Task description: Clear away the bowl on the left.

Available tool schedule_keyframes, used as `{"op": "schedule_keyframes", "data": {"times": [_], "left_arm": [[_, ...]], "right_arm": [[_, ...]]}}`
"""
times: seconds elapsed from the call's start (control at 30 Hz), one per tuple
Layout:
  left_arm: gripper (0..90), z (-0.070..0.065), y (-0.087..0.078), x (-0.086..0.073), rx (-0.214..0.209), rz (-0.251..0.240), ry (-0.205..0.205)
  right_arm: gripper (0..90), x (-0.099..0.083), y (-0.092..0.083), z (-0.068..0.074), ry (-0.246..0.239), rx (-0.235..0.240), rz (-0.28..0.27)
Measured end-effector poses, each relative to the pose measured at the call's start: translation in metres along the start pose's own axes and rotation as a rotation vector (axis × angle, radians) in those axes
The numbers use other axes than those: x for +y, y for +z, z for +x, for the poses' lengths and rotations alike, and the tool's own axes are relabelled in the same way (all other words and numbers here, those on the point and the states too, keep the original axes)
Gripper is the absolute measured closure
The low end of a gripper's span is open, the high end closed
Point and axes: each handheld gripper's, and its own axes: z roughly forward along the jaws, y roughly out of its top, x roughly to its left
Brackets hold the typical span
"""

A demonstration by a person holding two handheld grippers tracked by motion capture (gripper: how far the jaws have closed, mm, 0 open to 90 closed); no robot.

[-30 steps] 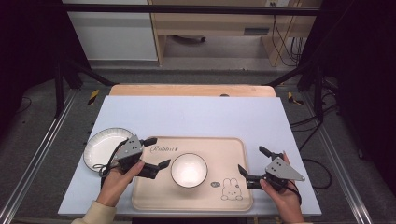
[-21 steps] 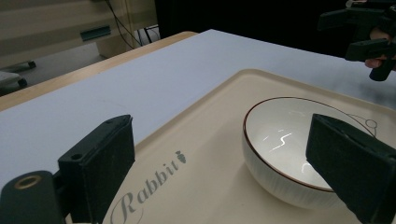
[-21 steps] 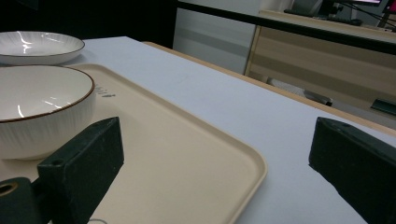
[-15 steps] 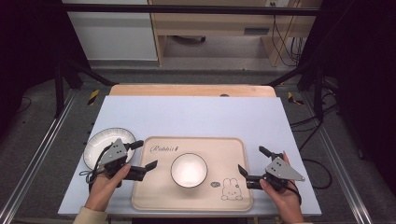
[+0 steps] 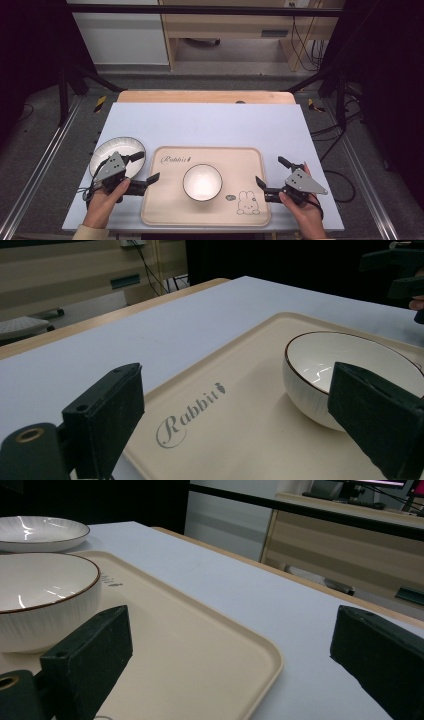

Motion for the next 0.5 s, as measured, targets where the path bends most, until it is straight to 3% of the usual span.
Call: {"op": "schedule_keyframes", "data": {"times": [0.5], "left_arm": [[7.8,0.012,-0.027,-0.02,0.064,-0.025,-0.016]], "right_arm": [[3.6,0.001,-0.002,0.0,-0.001,-0.001,-0.011]]}}
